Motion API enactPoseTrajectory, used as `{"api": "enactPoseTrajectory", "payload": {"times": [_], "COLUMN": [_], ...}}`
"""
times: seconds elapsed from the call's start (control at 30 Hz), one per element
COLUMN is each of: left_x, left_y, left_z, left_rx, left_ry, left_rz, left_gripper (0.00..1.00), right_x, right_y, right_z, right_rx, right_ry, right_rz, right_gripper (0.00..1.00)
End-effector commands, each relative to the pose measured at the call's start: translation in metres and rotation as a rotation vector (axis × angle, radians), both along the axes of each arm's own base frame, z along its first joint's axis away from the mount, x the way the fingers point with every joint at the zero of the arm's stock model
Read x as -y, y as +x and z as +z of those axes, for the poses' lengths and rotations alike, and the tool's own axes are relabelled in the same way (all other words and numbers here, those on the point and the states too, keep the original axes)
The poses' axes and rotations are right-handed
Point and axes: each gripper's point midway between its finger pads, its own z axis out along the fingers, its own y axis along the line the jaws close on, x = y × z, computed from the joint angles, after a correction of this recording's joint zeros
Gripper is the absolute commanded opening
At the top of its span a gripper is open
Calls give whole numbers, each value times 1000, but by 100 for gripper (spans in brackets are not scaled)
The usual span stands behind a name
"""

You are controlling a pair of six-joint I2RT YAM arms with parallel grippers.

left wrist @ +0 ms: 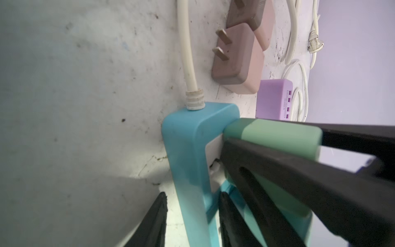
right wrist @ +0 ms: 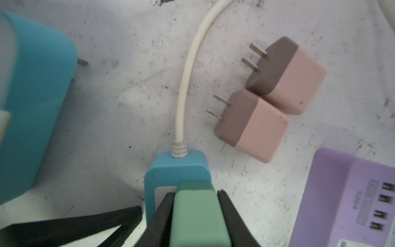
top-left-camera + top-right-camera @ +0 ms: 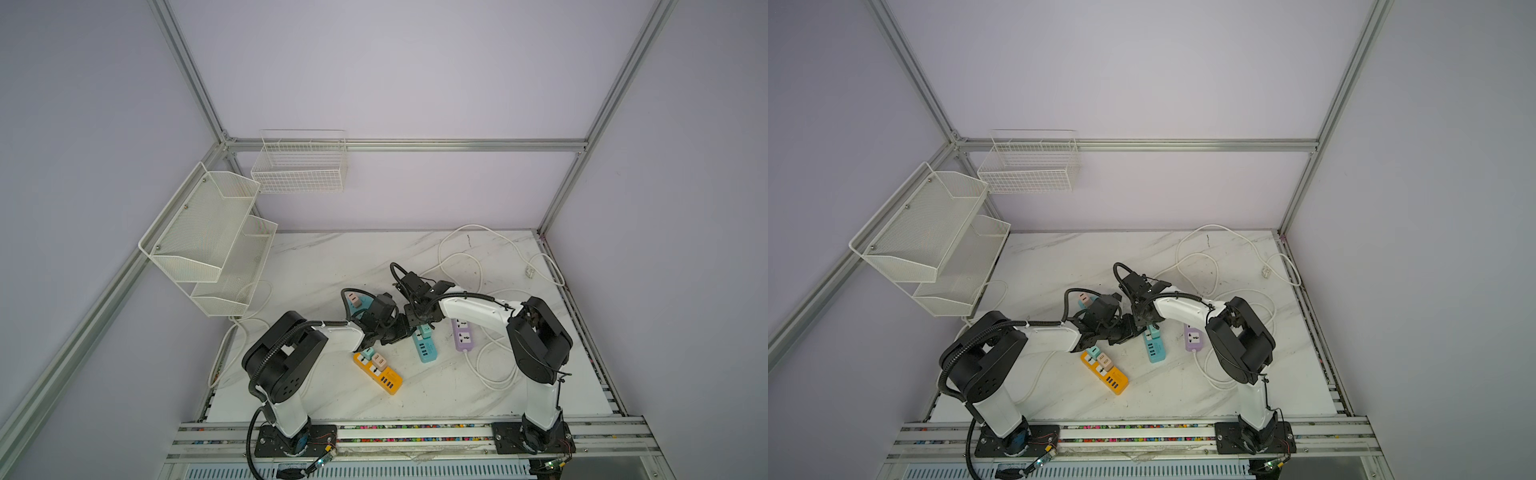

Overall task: Pull the plug off the socket
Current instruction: 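Close the right gripper on the green plug while the left gripper holds the strip, then pull the green plug up out of the teal strip with the right gripper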

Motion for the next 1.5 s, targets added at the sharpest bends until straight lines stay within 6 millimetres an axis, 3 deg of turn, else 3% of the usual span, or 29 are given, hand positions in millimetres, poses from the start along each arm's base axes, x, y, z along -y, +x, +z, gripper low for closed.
{"api": "enactPoseTrajectory", "payload": {"times": [0.0,0.37,0.63,0.87,1.07,1.27,1.47], "left_x": [5,-12,-17,-25,-23,-23,-28], "left_y": [8,-9,-17,-20,-24,-22,-25], "left_z": [2,-24,-37,-45,-49,-49,-55], "left_rx": [8,-45,-81,-93,-111,-99,-114], "left_ry": [12,87,107,139,137,154,176], "left_rz": [16,39,45,71,56,62,69], "left_gripper": [39,39,39,37,37,37,37], "right_x": [2,-10,1,-20,9,-27,-17], "right_y": [1,4,7,-2,13,-2,5], "right_z": [5,15,24,24,34,24,36], "right_rx": [7,22,57,28,101,60,67], "right_ry": [-6,48,9,88,-26,16,73], "right_rz": [2,23,-1,49,-23,52,42], "right_gripper": [32,26,25,25,24,23,23]}}
